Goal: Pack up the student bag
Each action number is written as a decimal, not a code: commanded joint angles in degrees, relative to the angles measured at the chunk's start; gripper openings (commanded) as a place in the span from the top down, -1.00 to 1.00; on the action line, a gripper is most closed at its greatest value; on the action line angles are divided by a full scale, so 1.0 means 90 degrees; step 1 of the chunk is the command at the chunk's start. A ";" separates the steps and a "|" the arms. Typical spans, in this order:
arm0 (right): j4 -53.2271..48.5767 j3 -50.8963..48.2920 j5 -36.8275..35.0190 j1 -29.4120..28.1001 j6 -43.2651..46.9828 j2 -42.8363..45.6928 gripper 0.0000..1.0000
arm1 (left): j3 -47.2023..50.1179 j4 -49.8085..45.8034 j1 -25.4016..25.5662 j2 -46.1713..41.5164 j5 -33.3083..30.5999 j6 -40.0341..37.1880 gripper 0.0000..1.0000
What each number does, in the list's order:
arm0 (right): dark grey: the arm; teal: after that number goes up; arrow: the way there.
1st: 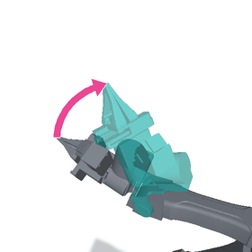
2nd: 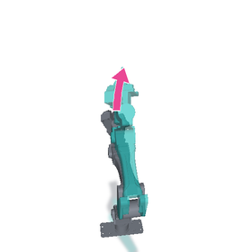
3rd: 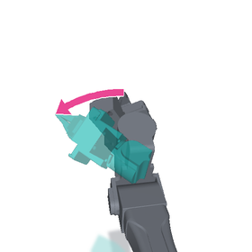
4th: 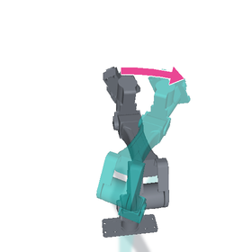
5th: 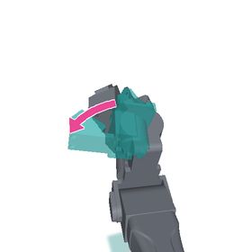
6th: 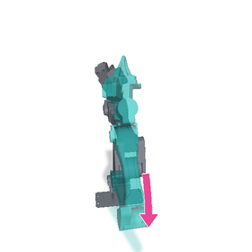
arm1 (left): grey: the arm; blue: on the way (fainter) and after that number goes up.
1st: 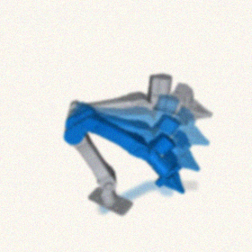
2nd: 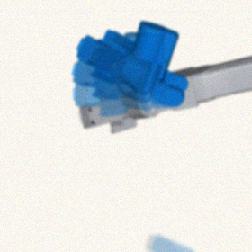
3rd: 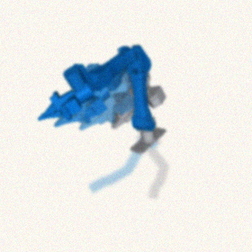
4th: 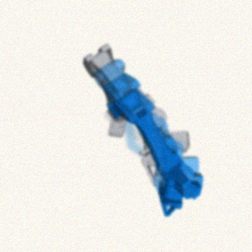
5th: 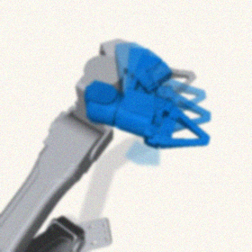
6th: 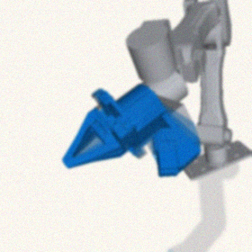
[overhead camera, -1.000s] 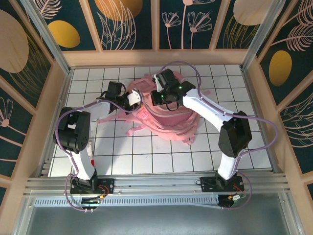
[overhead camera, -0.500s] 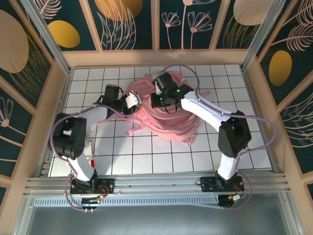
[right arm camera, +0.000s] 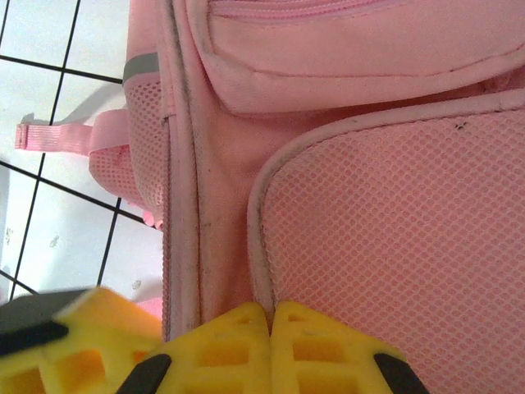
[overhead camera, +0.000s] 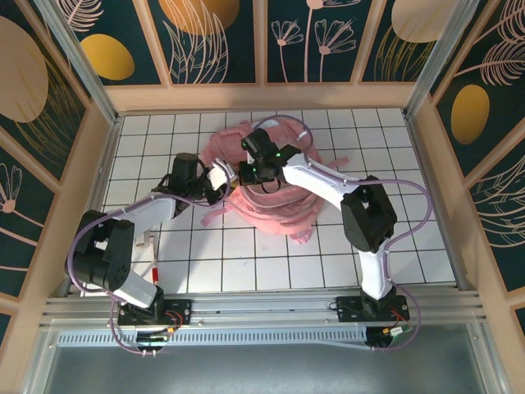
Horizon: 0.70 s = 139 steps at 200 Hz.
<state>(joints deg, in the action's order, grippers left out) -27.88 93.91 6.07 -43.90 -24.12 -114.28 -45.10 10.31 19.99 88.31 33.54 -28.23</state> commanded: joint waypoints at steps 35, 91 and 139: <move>0.1352 0.0554 -0.0032 0.0165 -0.0415 -0.0528 1.00 | 0.0495 0.1117 0.0811 -0.0685 0.1043 0.1199 1.00; 0.1564 0.0867 0.0258 0.0187 -0.0609 -0.0922 1.00 | 0.1084 0.2732 0.1677 -0.0760 0.0570 0.2827 1.00; 0.1344 0.1276 0.0424 0.0292 -0.0359 -0.1172 1.00 | 0.1243 0.2374 0.2015 -0.1032 0.0324 0.3484 1.00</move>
<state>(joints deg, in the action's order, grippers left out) -28.91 100.49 10.72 -42.06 -27.75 -120.88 -33.82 26.76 32.05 84.40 21.12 -0.99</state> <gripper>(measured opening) 0.050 0.049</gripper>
